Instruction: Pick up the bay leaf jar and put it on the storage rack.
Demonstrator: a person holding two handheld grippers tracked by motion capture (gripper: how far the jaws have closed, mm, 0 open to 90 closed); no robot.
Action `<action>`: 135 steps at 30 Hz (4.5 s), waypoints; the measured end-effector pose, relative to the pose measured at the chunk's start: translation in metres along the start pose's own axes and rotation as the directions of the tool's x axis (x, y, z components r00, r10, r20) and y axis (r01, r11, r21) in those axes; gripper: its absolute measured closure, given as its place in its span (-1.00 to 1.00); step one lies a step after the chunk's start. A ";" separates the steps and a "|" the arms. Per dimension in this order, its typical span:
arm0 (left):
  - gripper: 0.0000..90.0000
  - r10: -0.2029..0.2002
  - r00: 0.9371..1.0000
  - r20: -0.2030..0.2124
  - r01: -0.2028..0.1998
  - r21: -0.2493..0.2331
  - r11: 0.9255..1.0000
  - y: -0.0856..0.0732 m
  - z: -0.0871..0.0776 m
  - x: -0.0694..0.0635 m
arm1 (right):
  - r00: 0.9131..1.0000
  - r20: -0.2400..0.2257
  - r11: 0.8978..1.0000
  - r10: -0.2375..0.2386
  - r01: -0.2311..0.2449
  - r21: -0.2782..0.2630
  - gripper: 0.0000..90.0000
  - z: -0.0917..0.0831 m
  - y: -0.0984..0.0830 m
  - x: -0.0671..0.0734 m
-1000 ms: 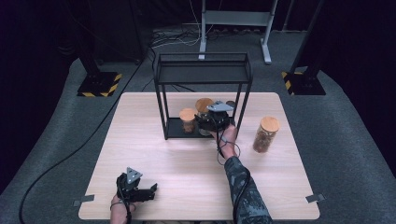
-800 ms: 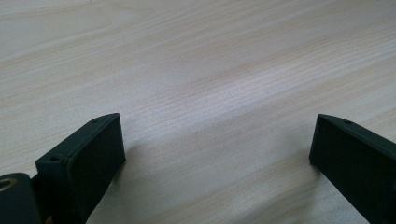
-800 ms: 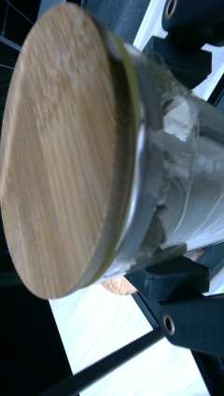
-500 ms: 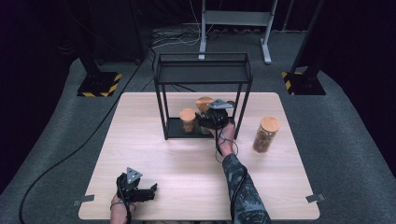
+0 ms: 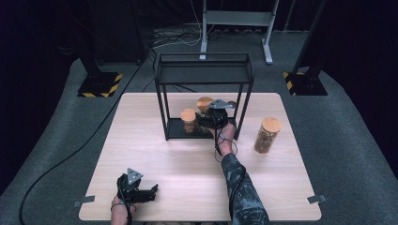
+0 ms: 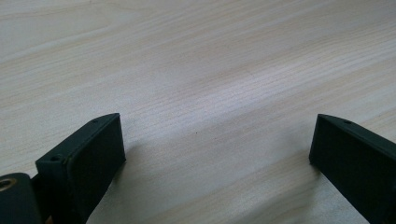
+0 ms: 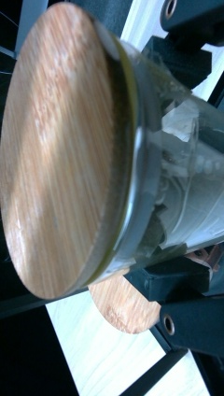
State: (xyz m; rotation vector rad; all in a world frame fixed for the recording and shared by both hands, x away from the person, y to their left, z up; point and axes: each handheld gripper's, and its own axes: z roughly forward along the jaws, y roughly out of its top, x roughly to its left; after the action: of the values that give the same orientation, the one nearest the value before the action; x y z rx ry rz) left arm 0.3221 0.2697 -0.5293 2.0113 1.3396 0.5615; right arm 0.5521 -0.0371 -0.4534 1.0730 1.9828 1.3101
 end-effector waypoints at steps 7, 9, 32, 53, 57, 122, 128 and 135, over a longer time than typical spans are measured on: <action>-0.94 0.000 1.000 0.000 0.000 0.000 1.000 0.000 0.000 0.000 | 1.000 0.007 1.000 0.005 -0.005 -0.001 -0.44 0.003 0.001 -0.002; -0.94 0.000 1.000 0.000 0.000 0.000 1.000 0.000 0.000 0.000 | 1.000 0.008 1.000 0.005 -0.005 -0.003 -0.44 0.004 0.001 -0.002; -0.94 0.000 1.000 0.000 0.000 -0.001 1.000 0.000 0.000 0.000 | 0.999 0.030 0.999 0.023 -0.022 -0.026 -0.44 0.015 0.003 -0.002; -0.94 0.001 1.000 0.000 -0.001 0.000 1.000 0.000 0.000 0.000 | 0.999 0.024 0.999 0.036 -0.035 -0.031 -0.44 0.020 0.004 0.002; -0.94 0.001 1.000 0.000 -0.001 0.000 1.000 0.000 0.000 0.000 | 0.999 0.023 0.999 0.035 -0.034 -0.028 -0.44 0.020 0.004 0.002; -0.94 0.000 1.000 0.000 0.000 0.000 1.000 0.000 0.000 0.000 | 0.990 0.000 0.984 0.141 -0.141 0.109 -0.92 0.022 0.001 -0.008; -0.94 0.000 1.000 0.000 0.000 0.000 1.000 0.000 0.000 0.000 | 0.983 -0.029 0.973 0.179 -0.173 0.150 -0.95 0.014 0.001 -0.011; -0.94 0.000 1.000 0.000 0.000 0.000 1.000 0.000 0.000 0.000 | 0.979 -0.059 0.961 0.193 -0.177 0.213 -0.94 0.000 0.002 -0.007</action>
State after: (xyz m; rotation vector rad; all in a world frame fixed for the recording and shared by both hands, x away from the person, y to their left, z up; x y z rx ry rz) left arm 0.3222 0.2697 -0.5293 2.0113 1.3390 0.5616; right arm 0.5570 -0.0424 -0.4515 1.3519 2.1580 1.2779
